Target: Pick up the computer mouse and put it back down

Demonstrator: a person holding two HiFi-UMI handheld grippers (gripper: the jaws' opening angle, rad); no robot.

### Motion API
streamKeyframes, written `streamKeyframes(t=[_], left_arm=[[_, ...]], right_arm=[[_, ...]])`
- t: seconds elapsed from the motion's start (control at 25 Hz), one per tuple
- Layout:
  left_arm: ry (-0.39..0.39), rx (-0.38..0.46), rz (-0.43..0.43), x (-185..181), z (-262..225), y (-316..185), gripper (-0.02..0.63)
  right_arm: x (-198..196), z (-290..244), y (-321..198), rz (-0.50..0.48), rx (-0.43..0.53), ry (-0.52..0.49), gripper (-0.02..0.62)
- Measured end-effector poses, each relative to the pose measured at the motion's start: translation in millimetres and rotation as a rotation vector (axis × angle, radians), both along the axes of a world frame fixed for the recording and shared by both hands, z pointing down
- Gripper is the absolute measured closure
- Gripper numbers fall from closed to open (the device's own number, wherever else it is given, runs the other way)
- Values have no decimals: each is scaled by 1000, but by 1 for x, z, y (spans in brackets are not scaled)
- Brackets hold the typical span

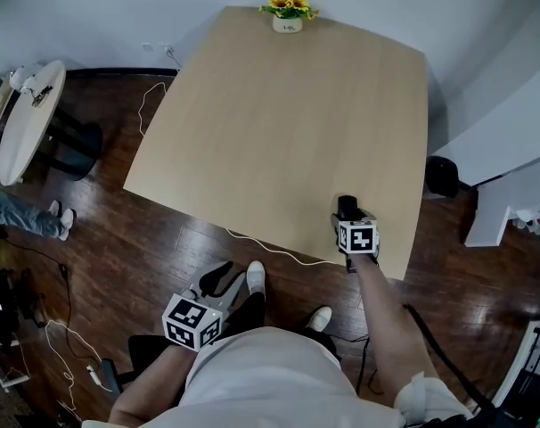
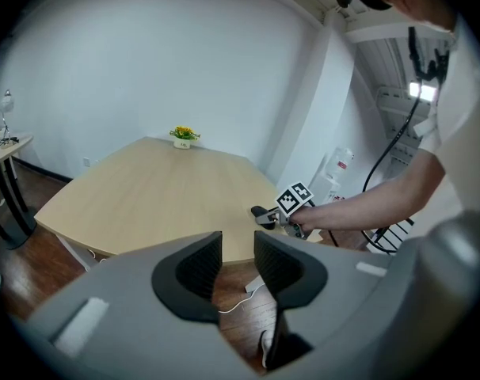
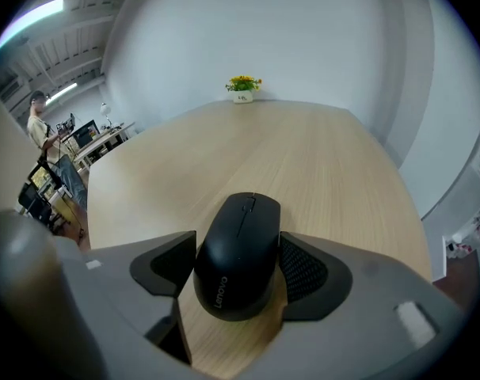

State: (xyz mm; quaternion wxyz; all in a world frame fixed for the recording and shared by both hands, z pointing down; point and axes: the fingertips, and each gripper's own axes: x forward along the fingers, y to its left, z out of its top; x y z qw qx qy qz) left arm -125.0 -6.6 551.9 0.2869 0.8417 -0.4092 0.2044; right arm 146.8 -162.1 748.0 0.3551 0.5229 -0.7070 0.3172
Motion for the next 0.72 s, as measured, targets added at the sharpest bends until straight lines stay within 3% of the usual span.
streamKeyframes(t=[0.24,0.44,0.72], left_arm=[[14,-8,10,4,2,0,509],[14,13,36,11,-2,-3,509],[33,51,71,35,-7,-6,509]], right_arm=[[-3,-3,-1,2,17,-19,194],[3,-25,8,29,69,-45,192],[5,-92,41,-19,194,-46,190]])
